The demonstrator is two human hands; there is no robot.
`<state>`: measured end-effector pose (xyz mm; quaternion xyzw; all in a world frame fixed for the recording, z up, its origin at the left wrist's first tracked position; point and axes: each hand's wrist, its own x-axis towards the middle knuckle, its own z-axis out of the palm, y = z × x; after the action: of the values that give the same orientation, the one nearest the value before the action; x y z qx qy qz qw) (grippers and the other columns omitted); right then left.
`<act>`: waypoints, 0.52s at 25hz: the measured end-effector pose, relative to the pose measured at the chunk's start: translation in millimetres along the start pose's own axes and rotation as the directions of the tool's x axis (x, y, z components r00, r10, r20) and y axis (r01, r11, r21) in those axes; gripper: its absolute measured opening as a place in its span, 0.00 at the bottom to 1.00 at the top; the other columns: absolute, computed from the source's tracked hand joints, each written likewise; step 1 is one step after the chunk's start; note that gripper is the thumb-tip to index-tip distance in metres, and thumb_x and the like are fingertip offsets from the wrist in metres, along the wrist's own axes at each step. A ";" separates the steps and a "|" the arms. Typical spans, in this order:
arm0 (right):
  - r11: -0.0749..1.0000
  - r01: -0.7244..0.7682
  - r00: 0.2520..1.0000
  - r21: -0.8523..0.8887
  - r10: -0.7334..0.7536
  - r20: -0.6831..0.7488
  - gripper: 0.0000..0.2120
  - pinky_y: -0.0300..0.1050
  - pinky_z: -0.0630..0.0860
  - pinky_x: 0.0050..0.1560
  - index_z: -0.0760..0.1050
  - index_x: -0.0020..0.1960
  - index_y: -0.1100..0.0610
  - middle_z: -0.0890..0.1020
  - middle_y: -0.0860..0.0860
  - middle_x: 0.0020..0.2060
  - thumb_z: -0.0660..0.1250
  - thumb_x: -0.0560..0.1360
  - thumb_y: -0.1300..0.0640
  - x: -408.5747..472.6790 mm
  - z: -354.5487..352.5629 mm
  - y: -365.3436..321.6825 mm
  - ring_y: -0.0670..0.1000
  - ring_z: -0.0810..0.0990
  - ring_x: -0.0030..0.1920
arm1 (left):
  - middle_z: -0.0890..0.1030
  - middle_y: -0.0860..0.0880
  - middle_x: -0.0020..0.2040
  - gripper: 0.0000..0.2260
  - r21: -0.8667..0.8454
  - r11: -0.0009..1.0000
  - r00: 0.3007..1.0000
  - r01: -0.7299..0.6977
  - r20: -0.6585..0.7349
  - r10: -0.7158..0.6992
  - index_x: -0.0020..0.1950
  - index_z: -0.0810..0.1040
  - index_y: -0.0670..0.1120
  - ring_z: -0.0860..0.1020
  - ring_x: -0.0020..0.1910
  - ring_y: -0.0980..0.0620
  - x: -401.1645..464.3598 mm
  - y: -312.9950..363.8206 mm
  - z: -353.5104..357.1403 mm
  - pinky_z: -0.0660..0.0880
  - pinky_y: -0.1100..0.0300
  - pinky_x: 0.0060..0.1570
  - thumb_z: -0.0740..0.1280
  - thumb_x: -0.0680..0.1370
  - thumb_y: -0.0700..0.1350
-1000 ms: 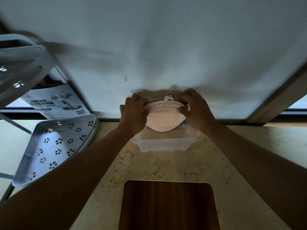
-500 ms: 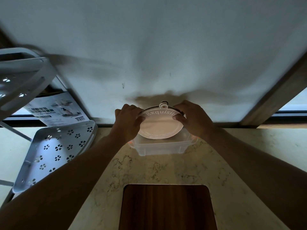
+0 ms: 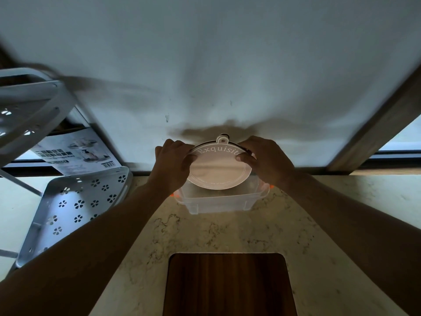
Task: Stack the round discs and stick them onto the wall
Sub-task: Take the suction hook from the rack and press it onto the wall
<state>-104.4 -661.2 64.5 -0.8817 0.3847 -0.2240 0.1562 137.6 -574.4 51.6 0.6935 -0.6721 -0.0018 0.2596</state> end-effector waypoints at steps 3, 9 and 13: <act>1.000 -0.010 1.000 -0.012 0.011 0.025 0.09 0.46 0.67 0.42 0.81 0.53 0.57 0.80 0.53 0.41 0.70 0.75 0.55 -3.7 4.7 0.4 0.54 0.76 0.43 | 0.80 0.44 0.45 0.05 0.025 1.000 0.999 -0.018 0.048 0.017 0.52 0.80 0.44 0.74 0.49 0.40 -1.4 -0.8 3.4 0.62 0.51 0.48 0.65 0.79 0.42; 0.999 -0.018 0.999 -0.026 0.019 0.030 0.09 0.44 0.63 0.42 0.81 0.52 0.57 0.81 0.55 0.42 0.70 0.75 0.55 -2.2 3.2 -1.1 0.56 0.76 0.44 | 0.79 0.43 0.51 0.07 0.042 0.999 0.996 0.002 0.093 -0.006 0.54 0.77 0.42 0.72 0.53 0.39 -1.2 -0.2 9.2 0.63 0.48 0.50 0.63 0.79 0.41; 0.997 -0.022 1.000 -0.078 0.023 0.002 0.07 0.46 0.64 0.43 0.79 0.51 0.58 0.81 0.56 0.42 0.67 0.77 0.55 -2.0 4.0 -0.3 0.58 0.77 0.43 | 0.80 0.43 0.52 0.08 -0.009 0.997 0.993 0.072 0.091 -0.071 0.55 0.77 0.43 0.71 0.55 0.40 1.9 0.0 10.5 0.62 0.49 0.52 0.63 0.79 0.43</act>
<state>-103.4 -659.1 60.6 -0.8830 0.4029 -0.2058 0.1249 134.1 -579.9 43.2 0.7149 -0.6577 -0.0464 0.2329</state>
